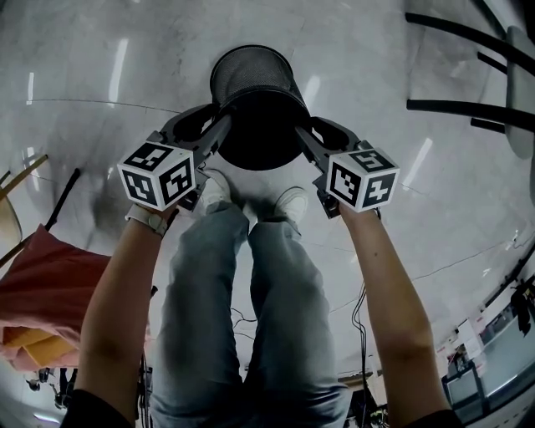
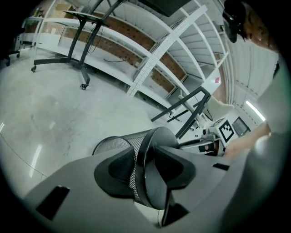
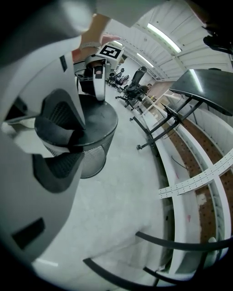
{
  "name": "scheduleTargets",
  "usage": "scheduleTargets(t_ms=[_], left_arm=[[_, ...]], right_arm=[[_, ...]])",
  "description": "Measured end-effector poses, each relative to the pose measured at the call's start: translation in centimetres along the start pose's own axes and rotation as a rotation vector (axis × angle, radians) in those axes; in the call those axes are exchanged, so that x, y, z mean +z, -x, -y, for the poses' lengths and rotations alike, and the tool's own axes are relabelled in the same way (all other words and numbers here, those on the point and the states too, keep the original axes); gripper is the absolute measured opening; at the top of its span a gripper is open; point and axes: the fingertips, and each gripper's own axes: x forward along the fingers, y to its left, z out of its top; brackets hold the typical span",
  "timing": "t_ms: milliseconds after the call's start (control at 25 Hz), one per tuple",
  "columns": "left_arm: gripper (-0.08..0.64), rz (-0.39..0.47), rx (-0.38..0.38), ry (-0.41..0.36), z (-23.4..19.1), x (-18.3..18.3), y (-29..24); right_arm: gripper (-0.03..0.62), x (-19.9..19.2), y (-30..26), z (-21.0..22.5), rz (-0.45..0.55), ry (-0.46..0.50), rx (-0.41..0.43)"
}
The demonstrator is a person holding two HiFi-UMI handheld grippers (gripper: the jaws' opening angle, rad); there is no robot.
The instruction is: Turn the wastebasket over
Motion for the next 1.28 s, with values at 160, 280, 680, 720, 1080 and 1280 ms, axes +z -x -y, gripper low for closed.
scheduleTargets(t_ms=[160,280,680,720,1080,1280], left_arm=[[0.146,0.009,-0.015,-0.014,0.4,-0.3,0.2],[0.146,-0.005,-0.026,-0.021,1.0,-1.2,0.7],[0.158,-0.077,-0.046,0.023,3.5,-7.1,3.7],[0.158,-0.084,-0.044,0.037,3.7,-7.9,4.0],[0.167,-0.147,-0.041,0.055,5.1,-13.5,5.7],[0.167,-0.240,-0.005,0.075,4.9,-17.9,5.5]], right_arm=[[0.160,-0.6,0.3,-0.1,0.017,0.007,-0.005],[0.160,-1.7,0.8,-0.4,0.004,0.017,-0.003],[0.166,-7.6,2.6,-2.3,-0.096,0.025,0.001],[0.167,-8.2,2.7,-2.5,-0.111,0.023,0.002],[0.172,-14.0,3.4,-3.5,-0.248,0.055,0.024],[0.170,-17.5,2.8,-3.1,-0.317,0.038,0.009]])
